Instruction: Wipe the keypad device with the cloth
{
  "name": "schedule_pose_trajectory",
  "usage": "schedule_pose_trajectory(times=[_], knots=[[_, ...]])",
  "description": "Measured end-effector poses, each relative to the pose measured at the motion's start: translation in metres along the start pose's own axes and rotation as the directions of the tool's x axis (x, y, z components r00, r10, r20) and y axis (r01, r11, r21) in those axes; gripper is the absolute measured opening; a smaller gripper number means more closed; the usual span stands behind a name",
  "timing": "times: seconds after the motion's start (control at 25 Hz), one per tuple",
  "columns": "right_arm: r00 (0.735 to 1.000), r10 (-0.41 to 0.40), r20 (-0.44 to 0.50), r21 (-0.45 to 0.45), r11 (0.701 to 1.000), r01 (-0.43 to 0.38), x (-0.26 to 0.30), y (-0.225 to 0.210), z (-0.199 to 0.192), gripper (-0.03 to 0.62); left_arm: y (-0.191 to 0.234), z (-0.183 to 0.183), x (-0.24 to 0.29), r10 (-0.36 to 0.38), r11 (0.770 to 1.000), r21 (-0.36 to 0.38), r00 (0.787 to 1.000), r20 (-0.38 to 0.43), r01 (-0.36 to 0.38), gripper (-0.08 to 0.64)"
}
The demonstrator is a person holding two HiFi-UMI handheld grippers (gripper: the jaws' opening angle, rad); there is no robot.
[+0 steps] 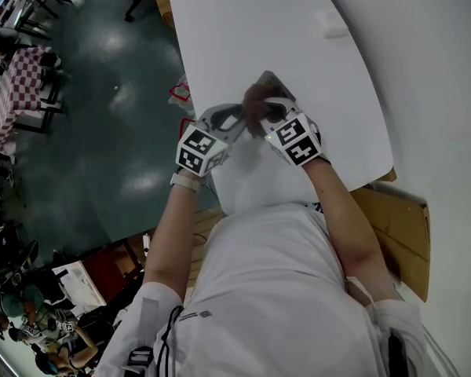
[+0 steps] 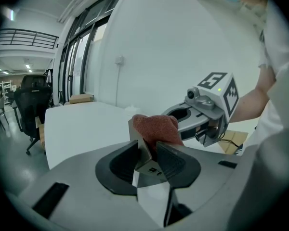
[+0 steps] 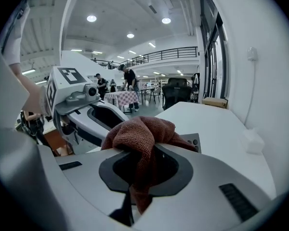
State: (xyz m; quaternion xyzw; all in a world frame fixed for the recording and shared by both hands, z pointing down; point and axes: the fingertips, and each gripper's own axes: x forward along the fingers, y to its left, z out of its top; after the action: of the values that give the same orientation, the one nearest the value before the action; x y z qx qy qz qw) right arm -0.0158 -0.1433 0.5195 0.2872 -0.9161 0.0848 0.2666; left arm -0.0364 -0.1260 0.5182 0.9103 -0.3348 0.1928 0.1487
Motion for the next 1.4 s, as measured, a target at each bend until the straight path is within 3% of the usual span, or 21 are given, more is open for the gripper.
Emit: schedule_pose_trajectory(times=[0.4,1.4], knots=[[1.0,-0.016,0.01,0.034,0.999,0.015,-0.002,-0.005,-0.01,0.054,0.003,0.004,-0.004,0.003,1.0,-0.02,1.0,0.018,-0.003,0.12],[0.996,-0.031,-0.078,0.111,0.993,0.039,-0.017,-0.009,-0.066,0.054,0.004,0.008,-0.007,0.011,1.0,-0.025,1.0,0.017,-0.01,0.12]])
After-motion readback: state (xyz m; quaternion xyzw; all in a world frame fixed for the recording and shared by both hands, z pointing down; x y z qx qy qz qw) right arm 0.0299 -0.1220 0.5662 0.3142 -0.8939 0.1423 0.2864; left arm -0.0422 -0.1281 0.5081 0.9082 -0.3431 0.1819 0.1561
